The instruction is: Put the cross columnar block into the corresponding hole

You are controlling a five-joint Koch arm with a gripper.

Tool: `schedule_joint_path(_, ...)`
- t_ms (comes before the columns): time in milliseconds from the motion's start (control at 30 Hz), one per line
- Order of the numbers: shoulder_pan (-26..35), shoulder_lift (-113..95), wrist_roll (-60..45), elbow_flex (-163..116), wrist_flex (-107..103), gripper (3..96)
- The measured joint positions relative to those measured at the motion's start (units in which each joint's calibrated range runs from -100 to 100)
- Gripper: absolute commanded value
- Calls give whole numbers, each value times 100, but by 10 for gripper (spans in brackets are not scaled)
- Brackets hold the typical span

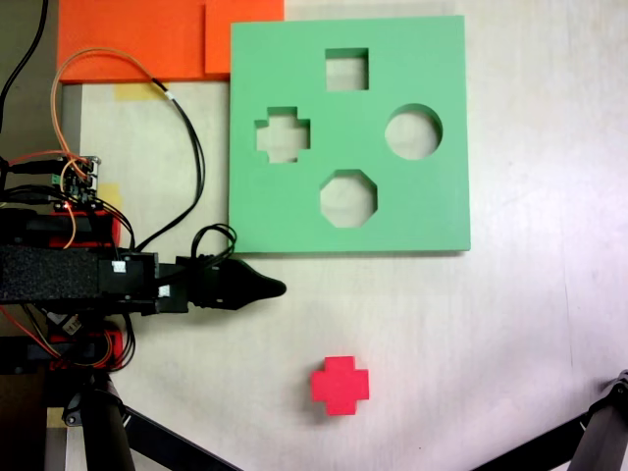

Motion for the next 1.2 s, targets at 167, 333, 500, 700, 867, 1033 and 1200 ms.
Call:
schedule_joint_path(167,0,0,0,0,0,487)
schedule_joint_path(333,0,0,0,0,0,487)
schedule_joint_path(500,0,0,0,0,0,487)
schedule_joint_path(700,0,0,0,0,0,487)
schedule_joint_path(867,-10,0,5,0,0,490)
schedule_joint_path(1033,-503,0,786,0,0,518)
schedule_joint_path(1200,-1031,0,2081,-29,-10,486)
